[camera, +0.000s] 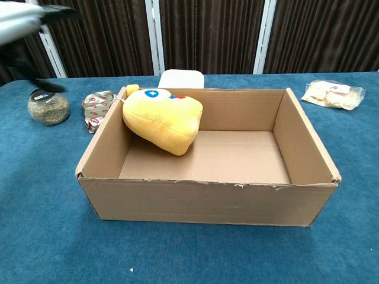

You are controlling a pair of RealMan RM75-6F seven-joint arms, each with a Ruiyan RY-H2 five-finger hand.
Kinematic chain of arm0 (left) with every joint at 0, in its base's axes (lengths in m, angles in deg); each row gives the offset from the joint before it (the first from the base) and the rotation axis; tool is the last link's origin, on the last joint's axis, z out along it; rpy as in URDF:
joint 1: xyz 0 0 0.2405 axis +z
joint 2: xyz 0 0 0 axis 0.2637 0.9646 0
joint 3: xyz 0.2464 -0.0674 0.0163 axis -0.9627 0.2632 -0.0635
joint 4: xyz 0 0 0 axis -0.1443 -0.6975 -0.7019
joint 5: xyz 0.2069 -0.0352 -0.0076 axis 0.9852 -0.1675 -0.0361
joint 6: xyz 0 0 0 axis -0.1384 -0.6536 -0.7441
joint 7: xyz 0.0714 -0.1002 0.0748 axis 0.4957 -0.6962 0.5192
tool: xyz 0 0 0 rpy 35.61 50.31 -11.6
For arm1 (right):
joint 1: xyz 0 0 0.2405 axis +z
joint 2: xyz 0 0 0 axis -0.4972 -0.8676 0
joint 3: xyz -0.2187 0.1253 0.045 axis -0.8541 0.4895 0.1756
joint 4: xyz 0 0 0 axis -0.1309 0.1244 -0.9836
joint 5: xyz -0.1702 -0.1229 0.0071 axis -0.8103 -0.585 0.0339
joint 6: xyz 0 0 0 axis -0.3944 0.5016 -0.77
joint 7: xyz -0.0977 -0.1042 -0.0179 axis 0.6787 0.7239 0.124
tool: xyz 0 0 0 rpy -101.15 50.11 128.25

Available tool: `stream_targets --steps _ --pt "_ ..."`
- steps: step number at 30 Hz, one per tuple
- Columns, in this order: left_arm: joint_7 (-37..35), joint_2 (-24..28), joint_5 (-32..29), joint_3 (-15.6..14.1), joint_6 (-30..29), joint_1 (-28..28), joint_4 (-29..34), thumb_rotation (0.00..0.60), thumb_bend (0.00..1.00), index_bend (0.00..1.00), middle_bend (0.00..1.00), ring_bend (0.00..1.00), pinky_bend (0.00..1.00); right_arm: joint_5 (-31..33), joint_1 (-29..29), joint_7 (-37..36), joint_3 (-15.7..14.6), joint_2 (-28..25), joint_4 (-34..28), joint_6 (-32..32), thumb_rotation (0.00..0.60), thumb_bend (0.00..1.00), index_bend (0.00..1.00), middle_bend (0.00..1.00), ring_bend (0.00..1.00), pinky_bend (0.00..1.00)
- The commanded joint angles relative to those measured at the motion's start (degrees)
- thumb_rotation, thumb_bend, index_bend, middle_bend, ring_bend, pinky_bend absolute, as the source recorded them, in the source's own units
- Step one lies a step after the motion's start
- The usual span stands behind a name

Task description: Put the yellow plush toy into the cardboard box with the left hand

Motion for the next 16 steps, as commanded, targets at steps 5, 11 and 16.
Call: stream_targets --steps 5,11,16 --pt "-14.1 14.1 11.2 -13.7 -13.2 17.9 5.0 0.600 0.13 0.00 0.00 0.00 0.17 -1.7 0.6 1.1 -1.3 -0.2 0.2 -1.2 0.600 0.02 0.28 0.15 0.05 0.00" --pt "-24.9 15.0 13.5 -17.6 -21.0 27.2 0.0 0.600 0.13 0.00 0.00 0.00 0.17 -2.8 1.1 2.6 -2.3 -0.5 0.4 -2.2 0.600 0.02 0.28 0.15 0.05 0.00" --pt "-29.1 11.5 13.7 -18.2 -24.3 32.0 -5.2 0.600 0.13 0.00 0.00 0.00 0.17 -3.5 1.4 3.5 -3.1 -0.8 0.3 -3.3 0.600 0.02 0.28 0.15 0.05 0.00"
